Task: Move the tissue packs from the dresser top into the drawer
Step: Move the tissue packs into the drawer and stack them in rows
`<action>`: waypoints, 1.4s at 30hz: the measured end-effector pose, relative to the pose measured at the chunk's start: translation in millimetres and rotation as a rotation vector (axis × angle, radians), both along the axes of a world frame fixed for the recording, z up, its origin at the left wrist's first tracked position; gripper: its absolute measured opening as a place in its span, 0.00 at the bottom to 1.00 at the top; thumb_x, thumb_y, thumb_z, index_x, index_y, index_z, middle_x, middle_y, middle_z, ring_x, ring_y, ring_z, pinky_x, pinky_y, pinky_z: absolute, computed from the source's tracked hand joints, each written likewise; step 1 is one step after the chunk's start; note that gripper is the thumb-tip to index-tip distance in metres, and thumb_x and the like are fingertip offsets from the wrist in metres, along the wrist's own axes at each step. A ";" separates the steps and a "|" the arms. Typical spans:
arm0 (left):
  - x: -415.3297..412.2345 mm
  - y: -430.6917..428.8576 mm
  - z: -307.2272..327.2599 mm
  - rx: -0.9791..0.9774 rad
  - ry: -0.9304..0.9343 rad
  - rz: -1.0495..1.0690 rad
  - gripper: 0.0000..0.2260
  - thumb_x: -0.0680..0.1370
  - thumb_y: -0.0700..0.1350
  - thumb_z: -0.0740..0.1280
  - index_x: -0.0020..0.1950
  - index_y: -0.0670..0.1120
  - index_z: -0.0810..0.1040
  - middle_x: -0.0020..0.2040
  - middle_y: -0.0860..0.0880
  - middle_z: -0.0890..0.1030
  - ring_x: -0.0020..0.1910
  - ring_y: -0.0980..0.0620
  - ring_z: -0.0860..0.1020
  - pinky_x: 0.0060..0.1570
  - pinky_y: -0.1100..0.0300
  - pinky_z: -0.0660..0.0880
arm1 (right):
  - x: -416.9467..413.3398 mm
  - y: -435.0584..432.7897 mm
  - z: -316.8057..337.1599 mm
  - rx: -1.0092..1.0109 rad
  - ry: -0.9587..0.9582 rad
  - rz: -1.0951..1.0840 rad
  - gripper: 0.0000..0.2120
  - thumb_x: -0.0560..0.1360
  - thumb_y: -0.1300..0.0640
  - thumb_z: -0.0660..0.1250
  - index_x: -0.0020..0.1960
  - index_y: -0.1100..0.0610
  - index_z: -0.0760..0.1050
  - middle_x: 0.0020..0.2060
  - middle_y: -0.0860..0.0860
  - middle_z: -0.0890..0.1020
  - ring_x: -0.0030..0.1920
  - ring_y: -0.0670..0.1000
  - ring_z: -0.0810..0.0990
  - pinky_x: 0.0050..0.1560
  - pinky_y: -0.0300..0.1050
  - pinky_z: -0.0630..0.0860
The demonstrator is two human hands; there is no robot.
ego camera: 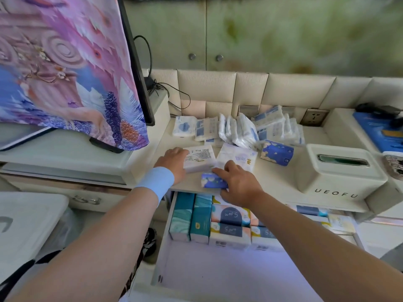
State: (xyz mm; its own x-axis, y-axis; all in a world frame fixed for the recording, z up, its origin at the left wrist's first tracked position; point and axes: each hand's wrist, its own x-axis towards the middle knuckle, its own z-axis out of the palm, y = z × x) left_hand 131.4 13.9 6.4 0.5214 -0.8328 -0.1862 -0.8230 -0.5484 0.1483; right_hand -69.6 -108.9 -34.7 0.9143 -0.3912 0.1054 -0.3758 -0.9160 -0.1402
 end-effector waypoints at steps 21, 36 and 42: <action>10.3 -6.8 -19.2 0.002 0.208 0.389 0.43 0.67 0.61 0.72 0.73 0.51 0.54 0.65 0.43 0.63 0.66 0.40 0.65 0.61 0.46 0.71 | 21.1 -55.6 3.9 0.005 -0.007 -0.368 0.27 0.71 0.57 0.60 0.71 0.52 0.66 0.67 0.57 0.68 0.67 0.60 0.65 0.70 0.55 0.60; -57.4 49.1 24.6 0.077 0.326 0.275 0.26 0.70 0.52 0.70 0.60 0.52 0.58 0.55 0.48 0.69 0.46 0.47 0.75 0.41 0.55 0.72 | -12.7 -41.1 47.1 0.074 0.093 -0.536 0.30 0.68 0.45 0.68 0.64 0.57 0.64 0.59 0.58 0.70 0.60 0.60 0.69 0.60 0.53 0.71; -90.0 65.8 25.7 -0.336 1.113 0.636 0.30 0.63 0.48 0.65 0.64 0.44 0.68 0.53 0.40 0.75 0.47 0.42 0.76 0.44 0.55 0.70 | -44.7 -28.4 79.6 0.659 -0.231 -0.733 0.27 0.74 0.42 0.61 0.66 0.57 0.68 0.58 0.59 0.75 0.58 0.62 0.74 0.56 0.52 0.74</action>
